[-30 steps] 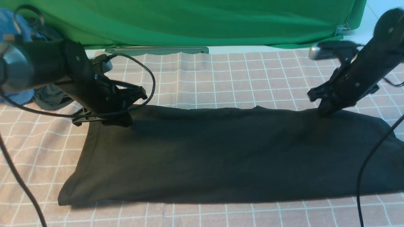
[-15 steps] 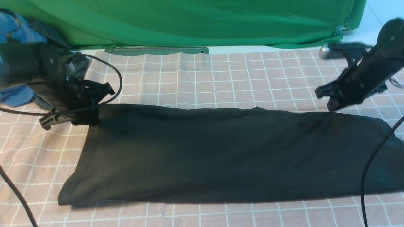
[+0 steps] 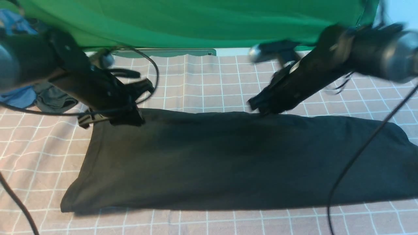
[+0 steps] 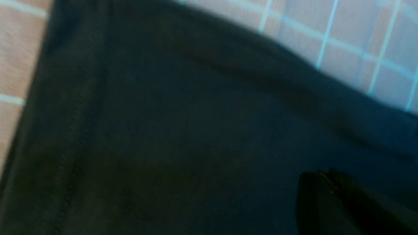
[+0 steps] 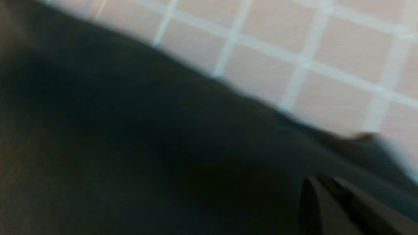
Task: Fold a long-sleeved shirt over a pink coffee tablecloth.
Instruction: 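Pull the folded dark garment lengthwise by its ends to straighten it flat on the table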
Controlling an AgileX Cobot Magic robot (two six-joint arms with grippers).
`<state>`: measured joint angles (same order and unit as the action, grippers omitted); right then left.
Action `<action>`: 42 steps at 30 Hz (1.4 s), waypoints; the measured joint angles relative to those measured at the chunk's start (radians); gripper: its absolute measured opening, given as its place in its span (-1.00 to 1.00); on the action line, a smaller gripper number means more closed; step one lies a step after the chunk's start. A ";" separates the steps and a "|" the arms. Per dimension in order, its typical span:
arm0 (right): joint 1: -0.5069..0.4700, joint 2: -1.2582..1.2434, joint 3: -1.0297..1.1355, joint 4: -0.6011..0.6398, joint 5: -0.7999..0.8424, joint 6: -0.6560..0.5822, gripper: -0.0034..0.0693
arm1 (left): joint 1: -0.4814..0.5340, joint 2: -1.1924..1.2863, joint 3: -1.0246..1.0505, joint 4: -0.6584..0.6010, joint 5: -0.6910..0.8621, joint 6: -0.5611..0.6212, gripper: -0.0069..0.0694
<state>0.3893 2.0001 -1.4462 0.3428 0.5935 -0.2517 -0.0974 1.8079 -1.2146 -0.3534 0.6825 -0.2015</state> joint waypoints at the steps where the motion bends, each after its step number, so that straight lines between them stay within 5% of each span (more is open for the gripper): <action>1: 0.032 0.034 0.000 0.002 -0.038 -0.006 -0.79 | -0.007 0.020 0.005 0.006 0.005 -0.001 -0.79; 10: 0.058 0.114 0.000 0.001 -0.253 -0.014 -0.77 | -0.008 0.008 0.009 0.028 0.052 -0.016 -0.79; 16: -0.037 0.047 -0.074 -0.093 0.075 -0.015 -0.76 | -0.008 -0.148 0.012 0.076 0.114 -0.019 -0.79; 20: -0.193 -0.120 -0.120 -0.194 0.393 -0.015 -0.75 | -0.008 -0.375 0.094 0.091 0.124 -0.019 -0.79; 27: -0.446 -0.292 -0.045 -0.215 0.597 0.021 -0.71 | -0.008 -0.696 0.316 0.092 0.091 -0.026 -0.79; 33: -0.617 -0.391 0.169 -0.219 0.549 0.073 0.02 | -0.008 -0.968 0.547 0.069 0.091 -0.046 -0.79; 34: -0.620 -0.392 0.175 -0.219 0.535 0.073 0.06 | -0.008 -0.975 0.559 0.068 0.090 -0.046 -0.79; 36: -0.634 -0.386 0.253 -0.219 0.449 0.077 0.49 | -0.008 -1.061 0.621 0.052 0.090 -0.047 -0.79; 38: -0.635 -0.369 0.294 -0.216 0.403 0.083 0.71 | -0.008 -1.111 0.656 0.046 0.086 -0.047 -0.79; 42: -0.633 -0.289 0.329 -0.211 0.327 0.091 0.87 | -0.008 -1.182 0.694 0.042 0.083 -0.049 -0.79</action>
<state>-0.2437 1.7107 -1.1172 0.1320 0.9206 -0.1605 -0.1053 0.6256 -0.5210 -0.3113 0.7657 -0.2506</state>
